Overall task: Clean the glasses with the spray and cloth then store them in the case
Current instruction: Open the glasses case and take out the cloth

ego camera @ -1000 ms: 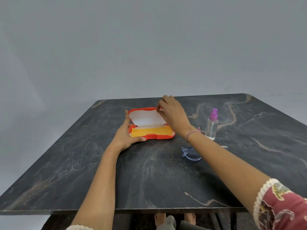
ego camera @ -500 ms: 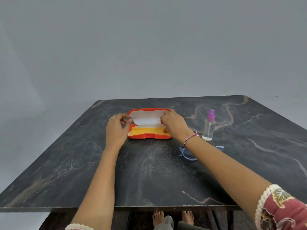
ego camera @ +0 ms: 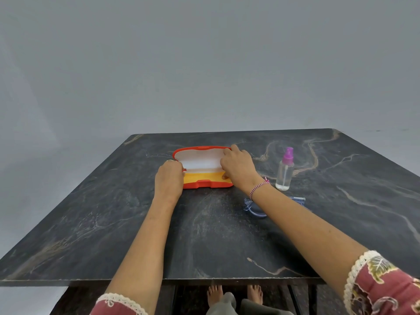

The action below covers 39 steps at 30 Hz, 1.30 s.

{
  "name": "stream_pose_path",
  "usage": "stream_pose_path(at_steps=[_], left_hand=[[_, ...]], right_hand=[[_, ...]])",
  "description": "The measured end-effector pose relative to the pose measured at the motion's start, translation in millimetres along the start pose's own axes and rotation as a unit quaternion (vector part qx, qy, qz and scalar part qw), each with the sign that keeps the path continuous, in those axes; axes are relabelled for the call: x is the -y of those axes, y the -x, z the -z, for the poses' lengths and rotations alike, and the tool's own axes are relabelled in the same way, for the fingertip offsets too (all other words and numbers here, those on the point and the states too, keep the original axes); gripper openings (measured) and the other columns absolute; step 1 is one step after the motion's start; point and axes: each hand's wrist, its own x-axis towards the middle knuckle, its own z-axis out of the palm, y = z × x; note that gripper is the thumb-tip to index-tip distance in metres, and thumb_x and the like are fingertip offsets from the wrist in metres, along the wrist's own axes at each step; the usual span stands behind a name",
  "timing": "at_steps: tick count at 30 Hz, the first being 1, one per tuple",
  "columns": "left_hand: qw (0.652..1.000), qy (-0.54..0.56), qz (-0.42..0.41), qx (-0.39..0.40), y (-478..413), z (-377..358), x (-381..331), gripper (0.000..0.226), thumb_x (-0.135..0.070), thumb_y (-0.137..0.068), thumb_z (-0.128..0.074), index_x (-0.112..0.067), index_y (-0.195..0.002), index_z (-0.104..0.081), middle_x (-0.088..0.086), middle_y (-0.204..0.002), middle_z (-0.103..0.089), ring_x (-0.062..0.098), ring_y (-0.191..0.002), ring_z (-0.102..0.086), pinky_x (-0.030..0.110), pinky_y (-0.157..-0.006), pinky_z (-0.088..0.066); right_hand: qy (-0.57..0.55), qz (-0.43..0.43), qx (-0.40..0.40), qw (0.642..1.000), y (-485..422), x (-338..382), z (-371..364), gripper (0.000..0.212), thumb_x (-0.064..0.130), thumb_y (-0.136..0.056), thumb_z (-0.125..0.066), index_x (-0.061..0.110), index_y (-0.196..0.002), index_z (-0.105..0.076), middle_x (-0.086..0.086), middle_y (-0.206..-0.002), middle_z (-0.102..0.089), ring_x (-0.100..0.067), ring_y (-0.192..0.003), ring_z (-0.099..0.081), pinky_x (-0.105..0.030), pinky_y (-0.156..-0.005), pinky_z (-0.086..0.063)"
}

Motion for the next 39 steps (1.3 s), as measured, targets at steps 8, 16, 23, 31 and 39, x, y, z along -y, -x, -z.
stream_pose_path(at_steps=[8, 16, 23, 31, 39], left_hand=[[1.000, 0.020, 0.003, -0.018, 1.3, -1.4, 0.2, 0.019, -0.002, -0.088, -0.052, -0.003, -0.090, -0.070, 0.013, -0.091, -0.066, 0.027, -0.080, -0.062, 0.036, -0.070, -0.050], [0.998, 0.055, 0.007, -0.033, 4.4, 3.0, -1.3, 0.016, -0.008, -0.089, -0.055, -0.004, -0.091, -0.070, 0.013, -0.091, -0.067, 0.026, -0.081, -0.062, 0.035, -0.074, -0.049], [0.996, 0.083, 0.007, -0.039, 5.5, 4.8, 0.8, 0.011, -0.010, -0.085, -0.059, -0.007, -0.089, -0.070, 0.009, -0.087, -0.067, 0.021, -0.078, -0.061, 0.032, -0.072, -0.048], [0.987, 0.144, 0.030, -0.057, 10.8, 14.4, 0.6, 0.011, -0.011, -0.078, -0.059, -0.014, -0.081, -0.069, 0.000, -0.075, -0.065, 0.016, -0.076, -0.059, 0.029, -0.064, -0.046], [0.980, 0.167, 0.026, -0.102, 24.9, 31.7, -6.9, 0.003, -0.025, -0.079, -0.063, -0.024, -0.077, -0.065, -0.010, -0.080, -0.059, 0.009, -0.081, -0.052, 0.023, -0.058, -0.035]], right_hand=[[0.001, -0.016, 0.002, 1.000, -4.0, 1.4, -1.8, 0.022, 0.027, -0.085, -0.068, 0.010, -0.099, -0.065, -0.004, -0.105, -0.059, -0.021, -0.104, -0.049, -0.029, -0.068, -0.039], [-0.020, -0.030, -0.010, 0.999, 0.0, 6.2, -6.2, 0.021, -0.007, -0.085, -0.056, 0.005, -0.101, -0.060, -0.009, -0.110, -0.054, -0.025, -0.100, -0.053, -0.029, -0.063, -0.042], [-0.024, -0.026, -0.026, 0.999, 1.1, 5.2, -6.2, 0.025, -0.014, -0.082, -0.052, 0.003, -0.098, -0.060, -0.010, -0.108, -0.055, -0.025, -0.097, -0.055, -0.029, -0.062, -0.043], [-0.165, -0.072, -0.057, 0.982, -2.3, -7.4, -13.0, 0.019, 0.002, -0.087, -0.049, 0.008, -0.095, -0.065, -0.007, -0.102, -0.063, -0.027, -0.092, -0.060, -0.031, -0.062, -0.042], [-0.484, -0.139, -0.049, 0.862, 13.7, -30.1, -1.8, 0.004, 0.012, -0.079, -0.061, 0.012, -0.082, -0.063, 0.002, -0.074, -0.062, -0.013, -0.075, -0.057, -0.022, -0.063, -0.045]])
